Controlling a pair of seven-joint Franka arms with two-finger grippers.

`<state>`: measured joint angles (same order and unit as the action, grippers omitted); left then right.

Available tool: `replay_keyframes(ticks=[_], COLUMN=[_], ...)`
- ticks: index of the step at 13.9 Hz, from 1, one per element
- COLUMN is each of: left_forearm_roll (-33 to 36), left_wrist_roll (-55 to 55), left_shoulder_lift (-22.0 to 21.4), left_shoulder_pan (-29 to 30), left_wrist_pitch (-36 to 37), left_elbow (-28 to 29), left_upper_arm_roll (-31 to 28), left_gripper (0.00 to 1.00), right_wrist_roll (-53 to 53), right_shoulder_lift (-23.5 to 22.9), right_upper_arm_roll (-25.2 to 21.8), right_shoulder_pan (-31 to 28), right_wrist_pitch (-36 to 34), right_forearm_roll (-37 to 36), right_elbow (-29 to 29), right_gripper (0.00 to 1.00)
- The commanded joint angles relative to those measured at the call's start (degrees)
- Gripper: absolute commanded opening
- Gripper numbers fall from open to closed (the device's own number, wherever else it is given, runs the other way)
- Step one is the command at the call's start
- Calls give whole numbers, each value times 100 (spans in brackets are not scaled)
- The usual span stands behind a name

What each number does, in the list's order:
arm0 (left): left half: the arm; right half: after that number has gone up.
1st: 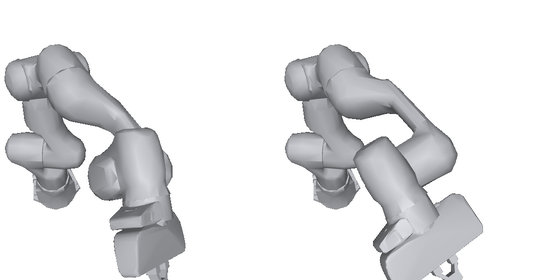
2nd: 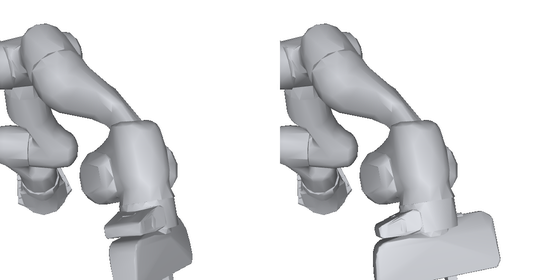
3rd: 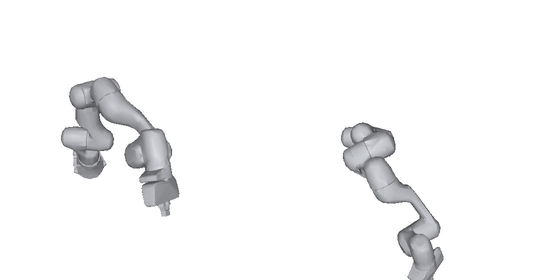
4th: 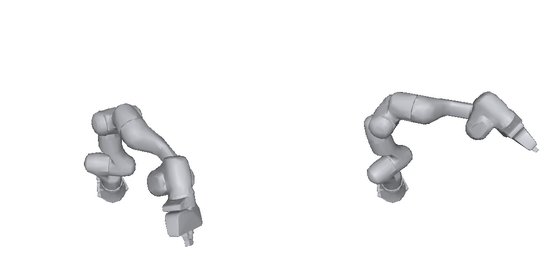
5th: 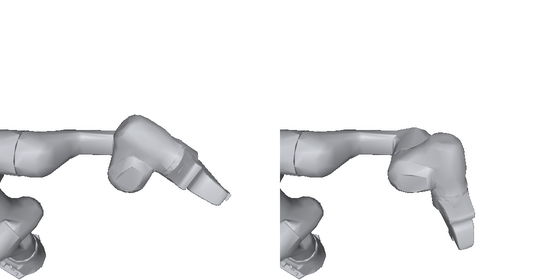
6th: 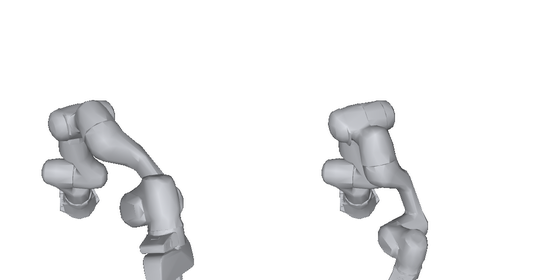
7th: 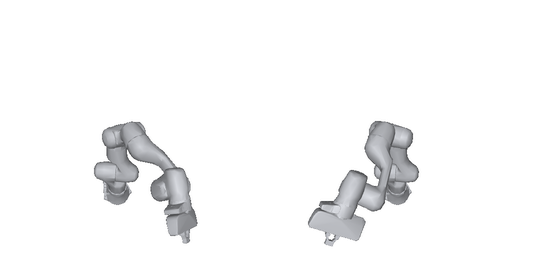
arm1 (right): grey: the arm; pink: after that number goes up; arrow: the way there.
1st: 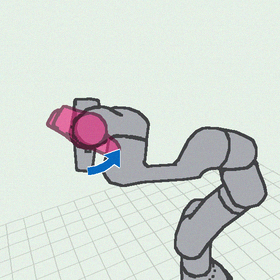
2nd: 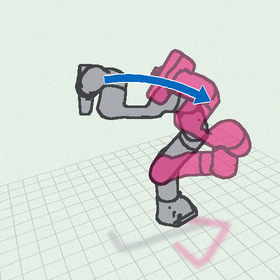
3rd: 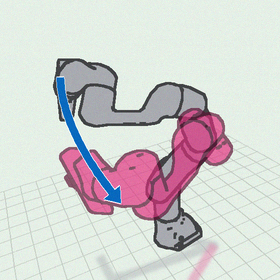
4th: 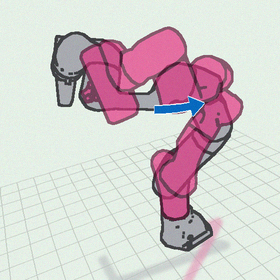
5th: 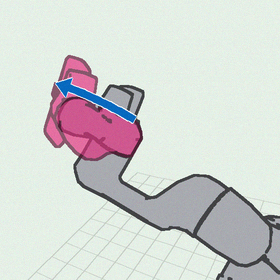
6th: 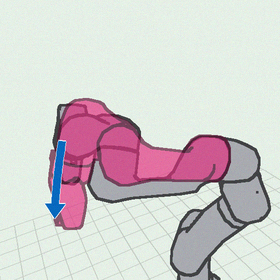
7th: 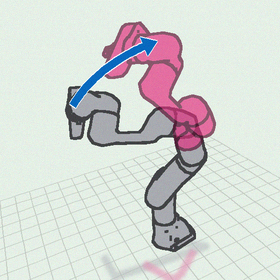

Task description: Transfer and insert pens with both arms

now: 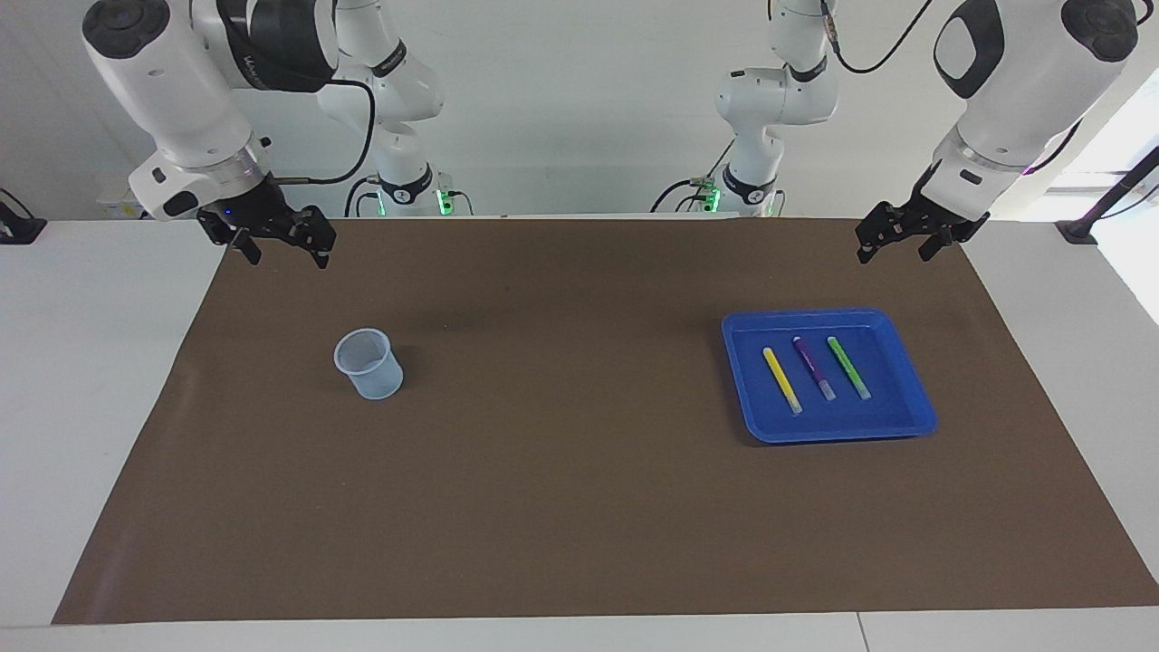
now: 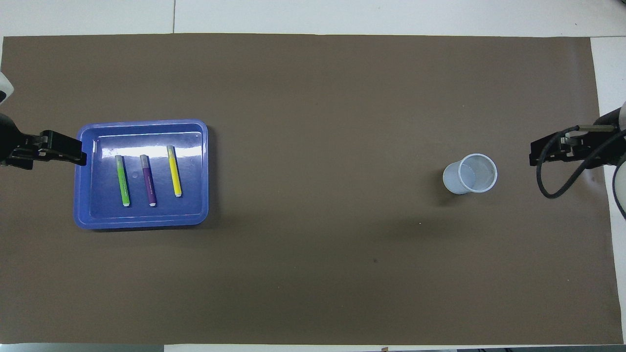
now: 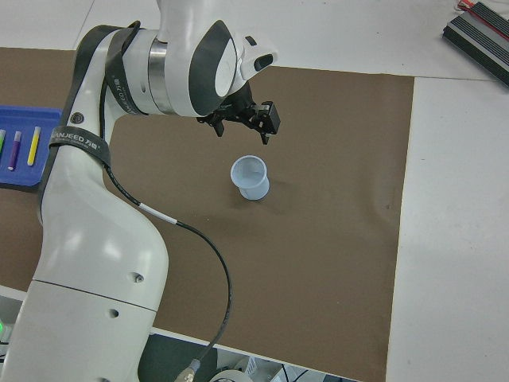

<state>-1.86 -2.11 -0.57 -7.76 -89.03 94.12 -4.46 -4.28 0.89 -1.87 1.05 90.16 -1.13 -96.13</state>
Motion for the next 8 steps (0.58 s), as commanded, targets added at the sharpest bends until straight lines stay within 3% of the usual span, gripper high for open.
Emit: replay_keyframes(ticks=[1, 8], left_forearm_roll=[-51, -60], left_wrist_roll=[-18, -17], left_shoulder_lift=[-75, -84], left_shoulder_pan=[55, 81], left_wrist_pitch=[-36, 26], left_elbow=[54, 63], left_upper_arm_roll=[24, 24], left_gripper=[100, 100], right_wrist_roll=[112, 112], right_shoulder_lift=[78, 78], right_upper_arm_roll=[46, 55], right_shoulder_pan=[-70, -70], right_wrist_pitch=[-59, -59], right_forearm_roll=[16, 16], right_elbow=[-55, -55], right_gripper=[100, 100])
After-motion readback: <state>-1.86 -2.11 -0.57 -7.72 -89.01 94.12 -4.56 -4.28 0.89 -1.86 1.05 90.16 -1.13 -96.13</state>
